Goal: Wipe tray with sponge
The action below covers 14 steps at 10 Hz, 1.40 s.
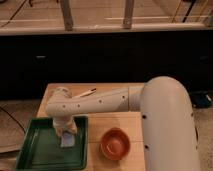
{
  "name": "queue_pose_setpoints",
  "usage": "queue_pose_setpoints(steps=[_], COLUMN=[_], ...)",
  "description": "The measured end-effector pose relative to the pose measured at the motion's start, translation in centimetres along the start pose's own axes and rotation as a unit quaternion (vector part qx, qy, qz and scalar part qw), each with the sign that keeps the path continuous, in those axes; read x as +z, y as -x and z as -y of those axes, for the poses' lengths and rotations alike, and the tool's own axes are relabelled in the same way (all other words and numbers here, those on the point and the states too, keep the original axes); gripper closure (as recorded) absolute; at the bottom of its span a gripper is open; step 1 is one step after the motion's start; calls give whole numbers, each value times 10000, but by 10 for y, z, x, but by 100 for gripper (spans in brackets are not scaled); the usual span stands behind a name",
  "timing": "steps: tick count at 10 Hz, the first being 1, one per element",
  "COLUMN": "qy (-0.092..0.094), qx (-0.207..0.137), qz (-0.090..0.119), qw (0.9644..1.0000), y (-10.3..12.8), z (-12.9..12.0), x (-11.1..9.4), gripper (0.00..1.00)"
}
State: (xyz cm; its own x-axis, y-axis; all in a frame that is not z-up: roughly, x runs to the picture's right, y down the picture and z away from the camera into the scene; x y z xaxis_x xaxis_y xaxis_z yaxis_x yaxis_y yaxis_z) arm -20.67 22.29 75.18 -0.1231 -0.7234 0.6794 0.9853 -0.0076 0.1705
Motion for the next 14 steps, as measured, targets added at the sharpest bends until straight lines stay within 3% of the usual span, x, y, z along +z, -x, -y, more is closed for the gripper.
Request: queue_pose_setpoints(steps=[2, 5, 7, 8, 11, 14], qy=[49, 87, 38, 12, -46, -75], qx=[12, -86, -330, -530, -1170, -1267], qz=[7, 53, 114, 154, 257, 284], qw=[10000, 9999, 9994, 9985, 9928, 9915], y=[-28, -34, -6, 19, 88, 117], z=[-5, -3, 17, 32, 71, 67], x=[1, 25, 43, 53, 73, 75], gripper=[100, 100, 100, 100, 100, 100])
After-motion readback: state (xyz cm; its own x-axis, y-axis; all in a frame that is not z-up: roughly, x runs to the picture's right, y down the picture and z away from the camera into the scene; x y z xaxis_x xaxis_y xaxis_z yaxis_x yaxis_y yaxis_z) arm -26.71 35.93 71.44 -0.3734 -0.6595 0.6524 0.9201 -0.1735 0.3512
